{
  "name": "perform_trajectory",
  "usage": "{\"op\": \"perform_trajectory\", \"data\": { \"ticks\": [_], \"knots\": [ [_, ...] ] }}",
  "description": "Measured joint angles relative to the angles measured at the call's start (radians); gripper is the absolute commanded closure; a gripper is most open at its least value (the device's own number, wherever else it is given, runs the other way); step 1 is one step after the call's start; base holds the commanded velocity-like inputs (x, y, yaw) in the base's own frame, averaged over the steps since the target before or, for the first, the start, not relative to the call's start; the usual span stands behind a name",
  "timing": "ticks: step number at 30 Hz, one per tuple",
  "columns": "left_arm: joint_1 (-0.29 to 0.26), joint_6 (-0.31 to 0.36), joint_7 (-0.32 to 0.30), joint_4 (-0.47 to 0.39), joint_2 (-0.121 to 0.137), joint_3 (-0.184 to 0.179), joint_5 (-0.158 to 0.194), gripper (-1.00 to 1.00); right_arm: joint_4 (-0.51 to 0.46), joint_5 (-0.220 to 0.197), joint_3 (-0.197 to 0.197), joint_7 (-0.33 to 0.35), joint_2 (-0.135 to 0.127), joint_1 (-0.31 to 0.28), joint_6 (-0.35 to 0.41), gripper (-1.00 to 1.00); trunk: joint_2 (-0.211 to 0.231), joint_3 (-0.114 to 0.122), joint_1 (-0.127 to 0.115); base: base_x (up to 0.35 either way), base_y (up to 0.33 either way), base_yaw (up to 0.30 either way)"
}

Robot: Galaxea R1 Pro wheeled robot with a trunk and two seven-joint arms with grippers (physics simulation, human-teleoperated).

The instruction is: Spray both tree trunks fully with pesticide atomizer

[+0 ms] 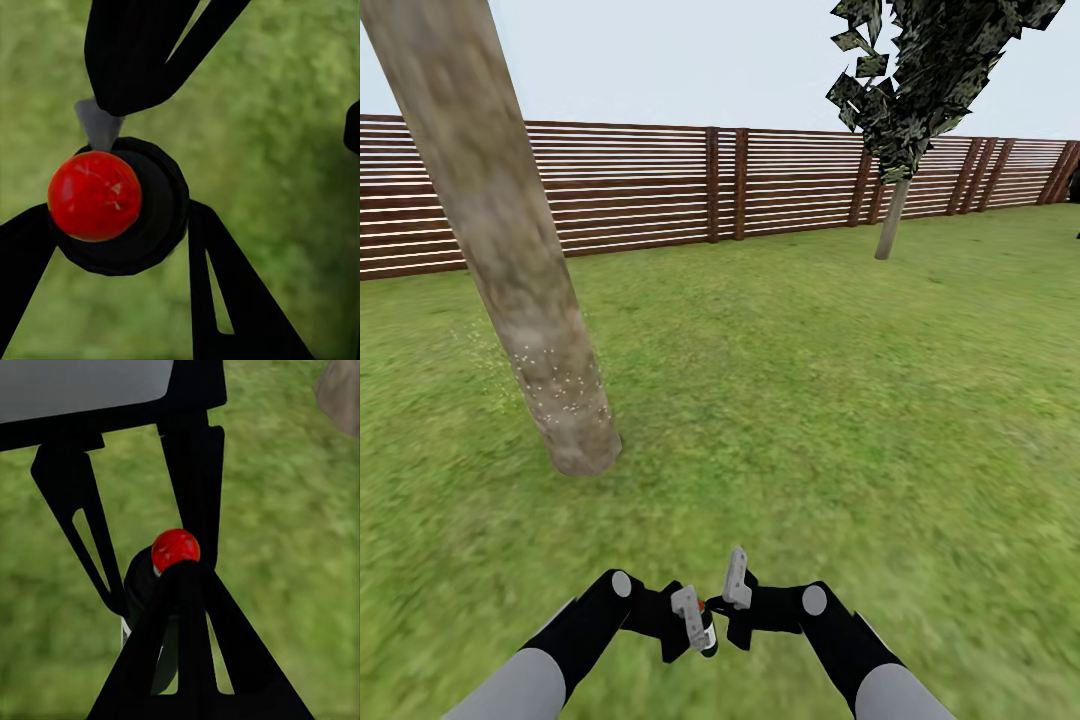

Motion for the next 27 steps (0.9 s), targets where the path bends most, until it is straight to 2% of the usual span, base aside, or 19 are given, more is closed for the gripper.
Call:
{"op": "perform_trajectory", "data": {
  "ticks": [5,8,10,12,15,16,17,19,20,21,22,23,24,25,27],
  "knots": [
    [0.001,0.0,0.0,0.002,0.002,0.001,-0.002,1.0,0.0,0.0,0.0,0.0,0.0,0.0,0.0,1.0,0.0,0.0,0.0,0.0,0.0,0.0],
    [0.002,0.0,0.002,0.009,0.023,0.003,-0.006,1.0,0.001,0.0,0.0,0.0,0.0,0.0,0.0,1.0,0.0,0.0,0.0,0.0,0.0,0.0],
    [0.004,-0.001,0.002,0.015,0.066,0.008,-0.013,1.0,0.001,0.0,0.0,0.0,0.0,0.0,0.0,1.0,0.0,0.0,0.0,0.0,0.0,0.0],
    [0.009,-0.002,0.003,0.018,0.133,0.009,-0.013,1.0,0.002,0.0,0.0,0.0,-0.001,0.0,0.0,1.0,0.0,0.0,0.0,0.0,0.0,0.0],
    [0.015,-0.005,0.003,0.02,0.217,0.009,-0.014,1.0,0.002,0.001,0.0,0.0,-0.004,0.001,0.0,1.0,0.0,0.0,0.0,0.0,0.0,0.0],
    [0.016,-0.007,0.003,0.02,0.243,0.009,-0.014,1.0,0.002,0.001,0.0,0.0,-0.006,0.0,0.0,-1.0,0.0,0.0,0.0,0.0,0.0,0.0],
    [0.017,-0.008,0.003,0.02,0.276,0.01,-0.015,1.0,0.003,0.001,0.0,0.0,-0.007,0.001,-0.001,-1.0,0.0,0.0,0.0,0.0,0.0,0.0],
    [0.019,-0.005,0.012,0.021,0.315,0.01,-0.017,1.0,0.007,0.001,0.0,-0.007,-0.009,0.001,-0.002,-1.0,0.0,0.0,0.0,0.0,0.0,0.0],
    [0.019,-0.004,0.038,0.023,0.332,0.011,-0.013,1.0,0.008,0.001,-0.003,-0.022,-0.012,0.001,-0.003,-1.0,0.0,0.0,0.0,0.0,0.0,0.0],
    [0.02,-0.004,0.091,0.041,0.345,0.016,-0.005,1.0,0.015,-0.002,-0.006,-0.058,-0.032,0.002,-0.003,-1.0,0.0,0.0,0.0,0.0,0.0,0.0],
    [0.021,-0.006,0.166,0.083,0.347,0.038,0.019,1.0,0.04,-0.006,-0.007,-0.109,-0.057,0.003,-0.003,-1.0,0.0,0.0,0.0,0.0,0.0,0.0],
    [0.023,-0.008,0.257,0.145,0.344,0.074,0.065,1.0,0.104,-0.018,-0.009,-0.181,-0.078,0.004,-0.004,-1.0,0.0,0.0,0.0,0.0,0.0,0.0],
    [0.024,-0.013,0.343,0.21,0.337,0.108,0.131,1.0,0.195,-0.039,-0.016,-0.274,-0.095,0.005,-0.005,-1.0,0.0,0.0,0.0,0.0,0.0,0.0],
    [0.026,-0.035,0.417,0.276,0.331,0.14,0.212,1.0,0.297,-0.061,-0.029,-0.392,-0.105,0.006,-0.008,-1.0,0.0,0.0,0.0,0.0,0.0,0.0],
    [0.058,-0.157,0.552,0.377,0.327,0.172,0.403,1.0,0.462,-0.114,-0.039,-0.672,-0.113,0.007,-0.01,-1.0,0.0,0.0,0.0,0.0,0.0,0.0]
  ]
}}
